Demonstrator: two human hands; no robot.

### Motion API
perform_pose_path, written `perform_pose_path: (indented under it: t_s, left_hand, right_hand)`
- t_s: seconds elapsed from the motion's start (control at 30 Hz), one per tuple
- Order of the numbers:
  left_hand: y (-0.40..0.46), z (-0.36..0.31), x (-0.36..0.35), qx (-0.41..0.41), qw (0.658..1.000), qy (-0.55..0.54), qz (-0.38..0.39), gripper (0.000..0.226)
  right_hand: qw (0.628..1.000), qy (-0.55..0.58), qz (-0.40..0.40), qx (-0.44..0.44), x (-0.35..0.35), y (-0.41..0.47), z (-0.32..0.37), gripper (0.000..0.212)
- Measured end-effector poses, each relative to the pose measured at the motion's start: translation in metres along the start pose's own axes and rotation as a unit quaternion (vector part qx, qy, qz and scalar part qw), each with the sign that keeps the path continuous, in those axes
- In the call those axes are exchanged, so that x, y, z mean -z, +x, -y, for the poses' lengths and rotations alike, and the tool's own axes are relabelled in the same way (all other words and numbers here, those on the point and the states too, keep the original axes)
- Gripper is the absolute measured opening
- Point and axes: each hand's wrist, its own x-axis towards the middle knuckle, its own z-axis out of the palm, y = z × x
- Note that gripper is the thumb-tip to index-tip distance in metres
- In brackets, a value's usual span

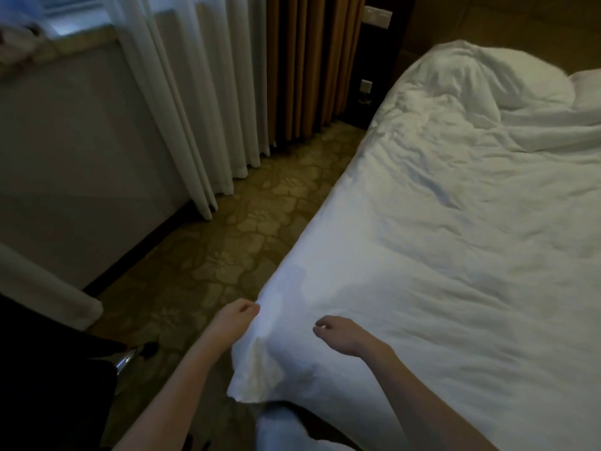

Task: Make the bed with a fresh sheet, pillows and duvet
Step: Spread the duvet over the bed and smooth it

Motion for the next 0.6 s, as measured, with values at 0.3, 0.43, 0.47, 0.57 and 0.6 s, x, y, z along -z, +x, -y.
perform_pose_path:
  t_s: [0.3,0.43,0.47,0.57,0.6]
  left_hand:
    - [0.03,-0.026,0.061,0.009,0.998,-0.049,0.025,0.015]
    - [0.068,-0.031,0.106,0.03,0.997,-0.054,0.035,0.021]
    - [0.079,-0.034,0.118,0.036,0.996,-0.069,0.035,0.022]
    - [0.105,-0.037,0.154,0.053,0.993,-0.095,0.043,0.023]
    - [0.115,-0.037,0.164,0.054,0.993,-0.095,0.041,0.024]
  right_hand:
    - [0.988,0.141,-0.063,0.011,0.026,0.037,0.061,0.043]
    - [0.98,0.184,-0.073,0.013,0.039,0.072,0.103,0.039]
    - [0.978,0.195,-0.073,0.012,0.043,0.081,0.113,0.039]
    - [0.974,0.21,-0.081,0.006,0.055,0.101,0.145,0.037]
    - [0.974,0.207,-0.088,0.012,0.061,0.108,0.156,0.035]
